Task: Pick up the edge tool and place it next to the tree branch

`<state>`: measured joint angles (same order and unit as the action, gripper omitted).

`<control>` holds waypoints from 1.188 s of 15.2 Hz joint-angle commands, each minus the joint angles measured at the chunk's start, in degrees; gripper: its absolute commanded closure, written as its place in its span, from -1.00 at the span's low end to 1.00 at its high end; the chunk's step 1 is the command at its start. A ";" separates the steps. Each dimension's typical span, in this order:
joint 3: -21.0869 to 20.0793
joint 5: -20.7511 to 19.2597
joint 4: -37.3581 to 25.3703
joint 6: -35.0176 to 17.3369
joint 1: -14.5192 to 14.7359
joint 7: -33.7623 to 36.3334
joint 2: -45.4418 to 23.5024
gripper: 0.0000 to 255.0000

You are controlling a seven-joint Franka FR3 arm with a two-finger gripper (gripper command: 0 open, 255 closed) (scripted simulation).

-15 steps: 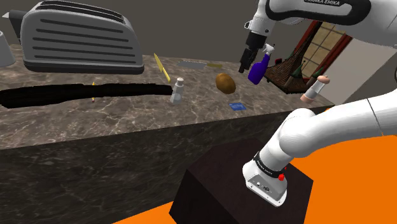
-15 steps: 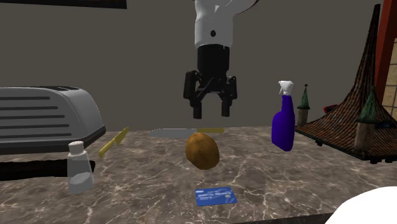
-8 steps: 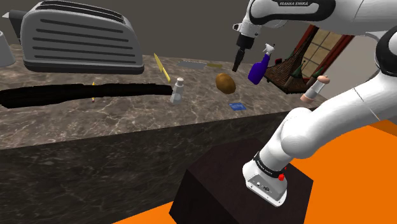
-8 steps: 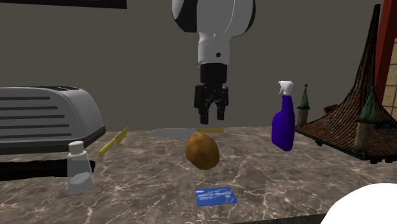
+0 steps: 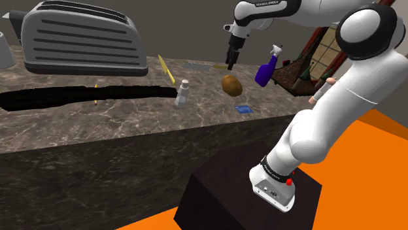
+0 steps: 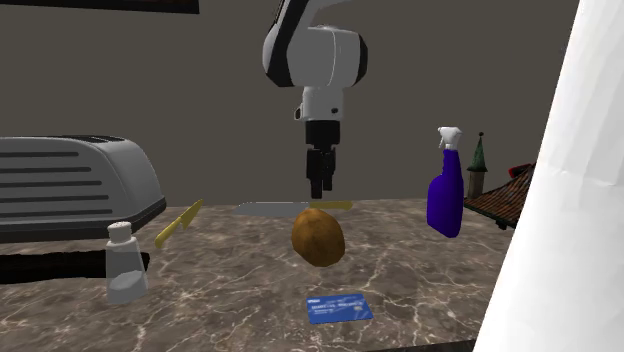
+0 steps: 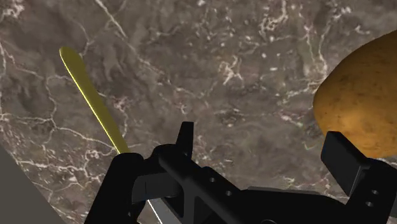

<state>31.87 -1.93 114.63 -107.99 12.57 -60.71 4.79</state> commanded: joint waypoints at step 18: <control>-2.79 14.60 -19.63 -5.62 -3.83 -29.75 -26.43 -1.00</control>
<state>29.14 12.58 94.51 -113.00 8.68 -90.44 -21.54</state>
